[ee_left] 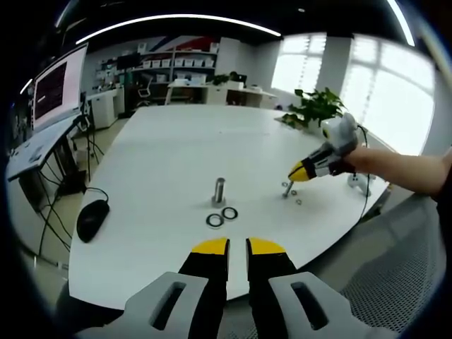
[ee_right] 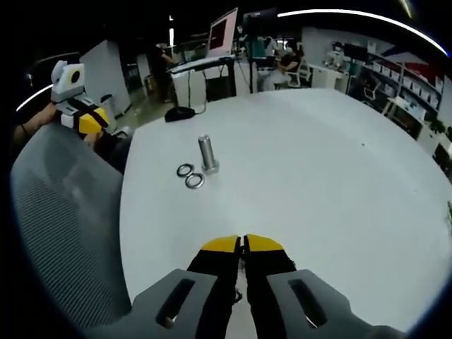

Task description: Place the washer onto the threaded stud by aligning its center hole with the stud, sliding it down to the base, and recovering from edge contact or off-axis alignment until the washer reaches the visible bottom stop.

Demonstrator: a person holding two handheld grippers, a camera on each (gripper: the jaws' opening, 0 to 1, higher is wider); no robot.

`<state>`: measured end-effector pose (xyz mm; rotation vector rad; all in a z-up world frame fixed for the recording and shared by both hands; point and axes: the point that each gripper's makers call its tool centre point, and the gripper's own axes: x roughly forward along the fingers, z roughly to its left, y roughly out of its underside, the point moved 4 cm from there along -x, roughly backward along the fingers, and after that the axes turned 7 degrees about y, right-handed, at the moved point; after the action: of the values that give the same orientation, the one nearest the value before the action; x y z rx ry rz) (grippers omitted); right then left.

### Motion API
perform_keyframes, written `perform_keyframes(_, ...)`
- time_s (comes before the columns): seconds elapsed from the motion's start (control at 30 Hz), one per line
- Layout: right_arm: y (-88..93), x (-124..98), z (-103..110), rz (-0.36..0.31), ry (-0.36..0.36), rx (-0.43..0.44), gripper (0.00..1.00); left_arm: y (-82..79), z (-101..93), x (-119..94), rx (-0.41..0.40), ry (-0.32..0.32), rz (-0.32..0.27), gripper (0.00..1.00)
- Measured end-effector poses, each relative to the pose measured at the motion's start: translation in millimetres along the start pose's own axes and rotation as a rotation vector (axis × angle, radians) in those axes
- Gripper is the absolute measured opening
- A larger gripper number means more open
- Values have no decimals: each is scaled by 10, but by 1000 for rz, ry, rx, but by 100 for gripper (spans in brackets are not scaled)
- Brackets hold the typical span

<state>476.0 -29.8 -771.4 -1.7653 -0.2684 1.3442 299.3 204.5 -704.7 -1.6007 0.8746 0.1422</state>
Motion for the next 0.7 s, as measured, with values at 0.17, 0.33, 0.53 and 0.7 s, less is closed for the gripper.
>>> perform_keyframes(0.17, -67, -71, -143, -53, 33, 51, 12, -1, 2, -1, -1, -1, -1, 7)
perform_keyframes(0.33, 8, -47, -73, -31, -38, 111, 21, 2, 0, 0, 0, 0, 2, 7)
perform_keyframes(0.53, 71, 9, 23, 31, -40, -32, 24, 3, 1, 0, -1, -1, 4, 7)
perform_keyframes(0.7, 107, 41, 67, 79, -13, -150, 24, 1, 2, -1, -2, -1, 1, 7)
